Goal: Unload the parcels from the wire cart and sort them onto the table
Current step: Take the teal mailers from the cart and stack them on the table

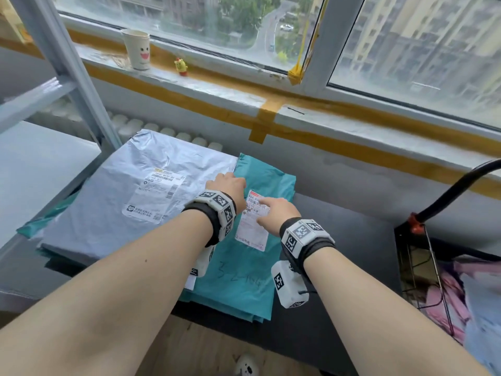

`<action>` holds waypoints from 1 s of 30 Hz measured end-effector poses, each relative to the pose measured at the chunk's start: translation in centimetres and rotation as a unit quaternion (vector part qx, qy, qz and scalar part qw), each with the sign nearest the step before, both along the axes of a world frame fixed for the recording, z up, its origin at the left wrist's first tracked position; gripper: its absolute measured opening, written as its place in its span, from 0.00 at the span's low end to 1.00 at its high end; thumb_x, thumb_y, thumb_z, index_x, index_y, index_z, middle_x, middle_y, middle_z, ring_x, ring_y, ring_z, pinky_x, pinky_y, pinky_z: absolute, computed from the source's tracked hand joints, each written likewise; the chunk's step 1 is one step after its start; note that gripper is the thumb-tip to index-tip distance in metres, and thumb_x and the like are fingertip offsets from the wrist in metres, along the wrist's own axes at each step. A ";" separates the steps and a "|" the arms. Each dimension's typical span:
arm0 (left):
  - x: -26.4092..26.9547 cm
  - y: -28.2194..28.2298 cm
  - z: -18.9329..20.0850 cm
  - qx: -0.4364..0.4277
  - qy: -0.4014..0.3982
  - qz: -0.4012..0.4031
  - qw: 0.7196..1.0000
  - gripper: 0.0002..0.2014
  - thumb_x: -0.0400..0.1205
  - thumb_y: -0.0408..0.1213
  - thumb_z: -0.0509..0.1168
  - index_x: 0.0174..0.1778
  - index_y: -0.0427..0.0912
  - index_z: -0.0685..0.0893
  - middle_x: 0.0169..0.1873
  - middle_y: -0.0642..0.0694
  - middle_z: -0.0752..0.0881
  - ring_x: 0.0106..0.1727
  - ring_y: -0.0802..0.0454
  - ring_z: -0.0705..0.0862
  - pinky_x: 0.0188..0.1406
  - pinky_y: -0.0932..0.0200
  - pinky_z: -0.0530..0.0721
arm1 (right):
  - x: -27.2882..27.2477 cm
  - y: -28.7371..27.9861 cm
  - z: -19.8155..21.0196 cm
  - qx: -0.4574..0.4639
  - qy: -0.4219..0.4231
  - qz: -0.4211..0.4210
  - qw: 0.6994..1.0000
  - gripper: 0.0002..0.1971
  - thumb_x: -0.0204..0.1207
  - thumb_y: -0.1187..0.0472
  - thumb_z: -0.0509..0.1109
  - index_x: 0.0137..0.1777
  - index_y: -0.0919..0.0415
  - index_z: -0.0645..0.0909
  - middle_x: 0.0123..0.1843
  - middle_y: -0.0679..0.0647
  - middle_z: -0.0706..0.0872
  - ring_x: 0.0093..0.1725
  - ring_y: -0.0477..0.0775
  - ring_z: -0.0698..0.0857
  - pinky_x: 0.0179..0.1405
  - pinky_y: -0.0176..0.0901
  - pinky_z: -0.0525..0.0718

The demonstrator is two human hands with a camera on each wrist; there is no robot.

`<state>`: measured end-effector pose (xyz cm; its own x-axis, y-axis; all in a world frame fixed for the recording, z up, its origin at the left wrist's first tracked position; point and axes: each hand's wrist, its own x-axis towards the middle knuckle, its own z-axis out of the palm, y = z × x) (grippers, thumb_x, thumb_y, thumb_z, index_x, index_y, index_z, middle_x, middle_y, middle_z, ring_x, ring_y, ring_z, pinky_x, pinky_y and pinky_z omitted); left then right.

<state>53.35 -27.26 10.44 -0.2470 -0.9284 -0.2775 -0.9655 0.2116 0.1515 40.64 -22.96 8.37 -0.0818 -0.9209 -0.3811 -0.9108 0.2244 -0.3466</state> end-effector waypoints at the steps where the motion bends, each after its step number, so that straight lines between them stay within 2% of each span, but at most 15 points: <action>1: -0.1 -0.1 0.5 -0.011 0.003 -0.008 1.000 0.21 0.80 0.39 0.61 0.70 0.51 0.75 0.69 0.46 0.73 0.71 0.45 0.70 0.67 0.48 0.73 | -0.2 0.1 0.4 -0.011 0.005 -0.007 1.000 0.26 0.74 0.60 0.65 0.74 0.47 0.73 0.74 0.56 0.76 0.72 0.60 0.75 0.69 0.50 0.77; 8: -1.7 0.8 3.8 -0.069 0.026 -0.082 0.994 0.20 0.80 0.40 0.60 0.70 0.50 0.75 0.70 0.45 0.73 0.73 0.45 0.69 0.69 0.47 0.70 | -1.9 1.1 3.3 -0.035 0.031 -0.056 0.997 0.27 0.79 0.56 0.61 0.78 0.46 0.67 0.79 0.54 0.70 0.77 0.60 0.69 0.75 0.50 0.70; 14: -4.2 4.1 4.6 -0.083 0.037 -0.167 0.982 0.22 0.80 0.42 0.60 0.72 0.49 0.74 0.71 0.44 0.72 0.74 0.44 0.67 0.70 0.47 0.67 | -3.5 4.6 4.9 -0.077 0.055 -0.114 0.989 0.24 0.80 0.55 0.60 0.76 0.47 0.70 0.76 0.56 0.74 0.74 0.62 0.71 0.72 0.50 0.71; 21: -8.9 9.4 3.7 -0.076 0.075 -0.255 0.961 0.22 0.80 0.43 0.60 0.72 0.49 0.74 0.71 0.45 0.72 0.74 0.44 0.67 0.69 0.47 0.67 | -7.3 12.6 5.7 -0.065 0.071 -0.236 0.967 0.22 0.81 0.54 0.60 0.76 0.48 0.71 0.76 0.52 0.74 0.76 0.58 0.70 0.73 0.48 0.71; 25: -12.3 13.1 3.7 -0.057 0.098 -0.296 0.948 0.23 0.80 0.43 0.61 0.72 0.48 0.73 0.72 0.44 0.71 0.75 0.43 0.67 0.70 0.47 0.67 | -9.5 18.1 6.2 -0.058 0.080 -0.279 0.955 0.21 0.81 0.55 0.61 0.74 0.51 0.74 0.75 0.52 0.76 0.74 0.57 0.73 0.73 0.43 0.69; 30: -16.7 17.7 4.4 -0.052 0.101 -0.345 0.932 0.23 0.80 0.43 0.61 0.72 0.48 0.73 0.72 0.44 0.72 0.74 0.44 0.68 0.69 0.48 0.68 | -13.1 24.1 6.7 -0.066 0.070 -0.347 0.933 0.16 0.79 0.55 0.63 0.66 0.49 0.81 0.67 0.52 0.83 0.65 0.59 0.81 0.64 0.46 0.79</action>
